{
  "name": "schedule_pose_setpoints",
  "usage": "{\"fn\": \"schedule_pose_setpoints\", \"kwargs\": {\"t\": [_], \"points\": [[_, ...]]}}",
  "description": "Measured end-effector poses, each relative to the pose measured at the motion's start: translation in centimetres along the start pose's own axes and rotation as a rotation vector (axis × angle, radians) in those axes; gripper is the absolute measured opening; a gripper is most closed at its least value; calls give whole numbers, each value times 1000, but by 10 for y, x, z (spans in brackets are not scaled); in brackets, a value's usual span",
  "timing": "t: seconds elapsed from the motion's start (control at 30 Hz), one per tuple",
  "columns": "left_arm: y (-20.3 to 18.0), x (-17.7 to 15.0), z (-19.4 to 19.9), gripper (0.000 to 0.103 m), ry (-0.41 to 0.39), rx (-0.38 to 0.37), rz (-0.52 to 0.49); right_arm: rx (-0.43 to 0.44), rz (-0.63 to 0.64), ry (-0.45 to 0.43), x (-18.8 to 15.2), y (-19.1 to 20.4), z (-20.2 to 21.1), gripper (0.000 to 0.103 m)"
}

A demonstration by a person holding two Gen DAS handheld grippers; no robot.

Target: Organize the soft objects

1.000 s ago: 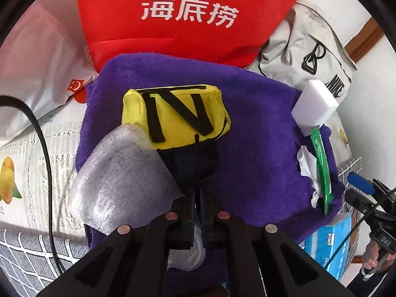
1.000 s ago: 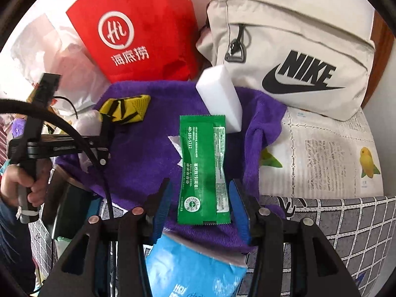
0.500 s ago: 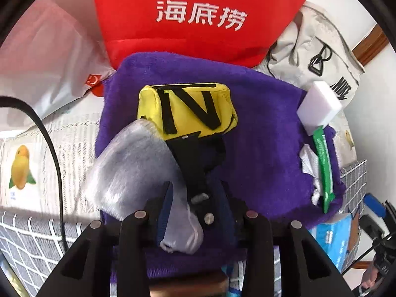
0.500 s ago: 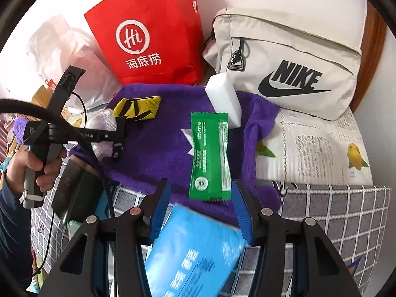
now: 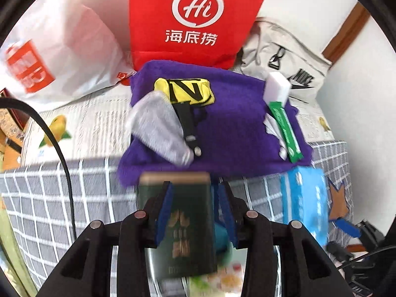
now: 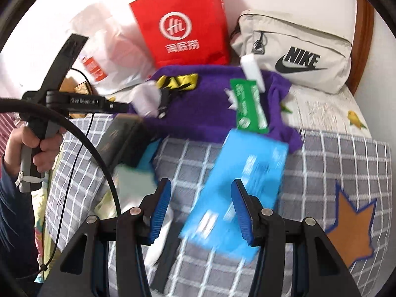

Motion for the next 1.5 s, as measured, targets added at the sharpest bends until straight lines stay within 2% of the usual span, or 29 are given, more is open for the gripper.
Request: {"fn": "schedule_pose_setpoints", "kwargs": {"t": [0.2, 0.37, 0.43, 0.47, 0.53, 0.63, 0.7, 0.73, 0.77, 0.8, 1.03, 1.2, 1.5], "points": [[-4, -44, 29, 37, -40, -15, -15, 8, 12, 34, -51, 19, 5, 50], [0, -83, 43, 41, -76, -12, 3, -74, 47, 78, -95, 24, -16, 50], [4, -98, 46, 44, -97, -19, 10, -102, 67, 106, -115, 26, -29, 46], [4, -103, 45, 45, -96, -11, 6, -107, 67, 118, -122, 26, -34, 40], [6, -116, 43, 45, -86, -2, 9, -97, 75, 126, -135, 31, -42, 38], [9, -130, 43, 45, -90, -15, 29, -125, 98, 113, -143, 38, -52, 38], [12, -138, 42, 45, -95, -21, 44, -160, 128, 61, -144, 45, -53, 38], [14, -142, 40, 45, -92, -19, 57, -162, 130, 51, -145, 46, -55, 35], [16, -146, 39, 45, -88, -17, 67, -160, 131, 39, -146, 47, -55, 26], [17, -149, 38, 45, -88, -18, 71, -160, 130, 28, -146, 47, -55, 26], [19, -160, 33, 45, -99, -35, 82, -128, 111, 46, -154, 29, -43, 22], [16, -161, 27, 45, -87, -41, 76, -129, 118, 84, -166, 20, -32, 21], [9, -161, 25, 49, -83, -52, 53, -126, 106, 62, -158, 23, -40, 26]]}}
Point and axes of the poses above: each gripper's, at about its wrist camera, not at the fingertips, and z roughly against the way its jaws point, y to its left, x to its top, the point moved 4 cm from there along -z, roughly the way its jaws point, and after that the axes turned 7 degrees about -z, right-handed, at the moved point
